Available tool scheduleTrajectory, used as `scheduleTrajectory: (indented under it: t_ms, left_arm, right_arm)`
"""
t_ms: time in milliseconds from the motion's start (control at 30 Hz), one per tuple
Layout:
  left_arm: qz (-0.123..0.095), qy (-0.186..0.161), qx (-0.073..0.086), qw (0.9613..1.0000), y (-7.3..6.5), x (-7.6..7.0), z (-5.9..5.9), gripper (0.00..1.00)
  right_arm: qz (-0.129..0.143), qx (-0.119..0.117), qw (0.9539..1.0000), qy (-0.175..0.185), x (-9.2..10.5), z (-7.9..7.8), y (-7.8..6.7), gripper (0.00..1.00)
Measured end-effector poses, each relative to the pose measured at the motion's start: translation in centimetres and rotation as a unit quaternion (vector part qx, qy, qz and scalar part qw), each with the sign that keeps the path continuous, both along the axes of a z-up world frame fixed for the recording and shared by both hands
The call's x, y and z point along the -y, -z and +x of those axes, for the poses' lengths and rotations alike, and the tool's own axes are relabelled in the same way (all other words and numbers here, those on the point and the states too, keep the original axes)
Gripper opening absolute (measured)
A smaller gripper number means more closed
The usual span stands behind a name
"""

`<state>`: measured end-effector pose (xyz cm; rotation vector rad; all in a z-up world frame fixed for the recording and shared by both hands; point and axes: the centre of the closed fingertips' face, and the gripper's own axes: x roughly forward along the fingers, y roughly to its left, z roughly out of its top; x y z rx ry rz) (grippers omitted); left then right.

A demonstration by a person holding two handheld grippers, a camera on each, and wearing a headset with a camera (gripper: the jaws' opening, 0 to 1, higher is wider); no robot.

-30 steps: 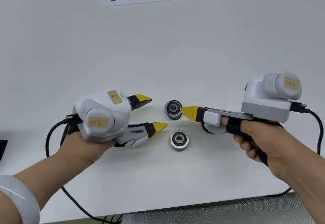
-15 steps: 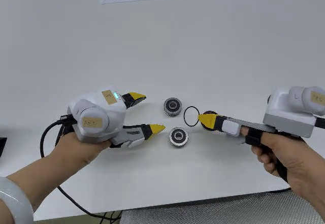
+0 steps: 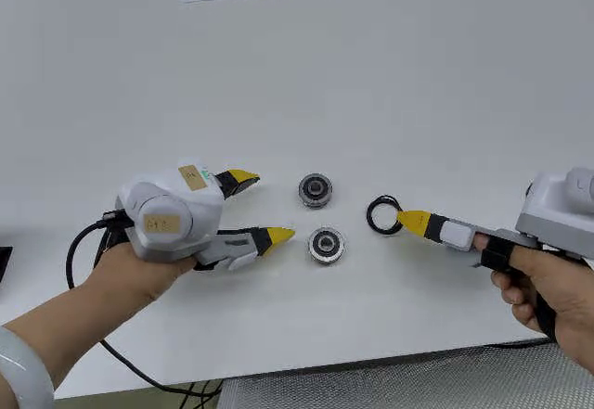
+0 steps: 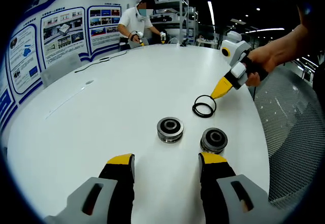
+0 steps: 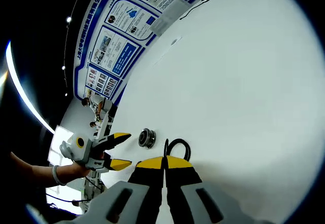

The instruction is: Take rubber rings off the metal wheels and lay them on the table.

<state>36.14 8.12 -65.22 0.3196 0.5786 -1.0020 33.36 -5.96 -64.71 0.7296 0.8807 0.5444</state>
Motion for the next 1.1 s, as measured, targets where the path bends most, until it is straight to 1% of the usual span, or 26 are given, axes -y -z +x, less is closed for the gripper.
scheduleTrajectory:
  t_ms: [67,200,267,333,400,467,667,733,800,867,900,967,1033,1100]
  left_arm:
    - [-0.001,0.000,0.000,1.0000,0.0,0.0,-0.1,0.51]
    - [-0.001,-0.001,-0.002,1.0000,0.0,-0.1,-0.3,0.51]
    - [-0.003,-0.002,-0.003,1.0000,-0.1,-0.2,-0.4,0.51]
    - [-0.003,-0.004,-0.004,1.0000,-0.1,-0.3,-0.5,0.50]
    - [-0.005,-0.006,-0.004,1.0000,-0.3,-0.5,-0.6,0.50]
    - [-0.008,-0.009,-0.005,0.9999,-0.4,-0.6,-0.8,0.50]
    - [-0.014,-0.020,-0.008,0.9997,-0.7,-1.4,-1.7,0.50]
    - [-0.016,-0.025,-0.009,0.9995,-0.9,-1.6,-2.0,0.50]
    - [-0.022,-0.034,-0.010,0.9991,-1.2,-1.8,-2.4,0.50]
    - [-0.030,-0.040,-0.010,0.9987,-1.6,-1.9,-2.9,0.50]
    - [-0.030,-0.041,-0.009,0.9987,-1.7,-2.0,-3.2,0.50]
    - [-0.032,-0.042,-0.009,0.9986,-1.8,-2.2,-3.6,0.51]
    - [-0.035,-0.048,-0.009,0.9982,-2.0,-2.5,-3.9,0.51]
    - [-0.038,-0.057,-0.008,0.9977,-2.3,-3.0,-4.2,0.52]
  right_arm:
    - [-0.005,0.001,1.0000,0.001,0.1,0.0,0.1,0.02]
    - [-0.028,0.011,0.9995,-0.007,0.2,0.2,0.3,0.05]
    - [-0.055,0.023,0.9980,-0.023,0.4,0.1,0.6,0.06]
    - [-0.071,0.029,0.9965,-0.033,0.4,0.1,0.7,0.08]
    - [-0.078,0.036,0.9956,-0.038,0.4,0.0,0.5,0.09]
    - [-0.079,0.037,0.9954,-0.039,0.4,0.0,0.5,0.11]
    - [-0.115,0.056,0.9899,-0.063,0.7,-0.4,0.6,0.18]
    - [-0.113,0.056,0.9899,-0.065,0.6,-0.6,0.5,0.20]
    - [-0.124,0.065,0.9875,-0.073,0.7,-0.7,0.4,0.22]
    - [-0.137,0.076,0.9834,-0.092,0.6,-1.0,0.3,0.25]
    - [-0.145,0.085,0.9803,-0.103,0.6,-1.0,0.4,0.25]
    - [-0.151,0.088,0.9780,-0.114,0.4,-1.4,0.2,0.30]
    - [-0.165,0.102,0.9719,-0.133,0.4,-1.7,0.3,0.35]
    - [-0.175,0.107,0.9678,-0.146,0.3,-2.2,0.1,0.38]
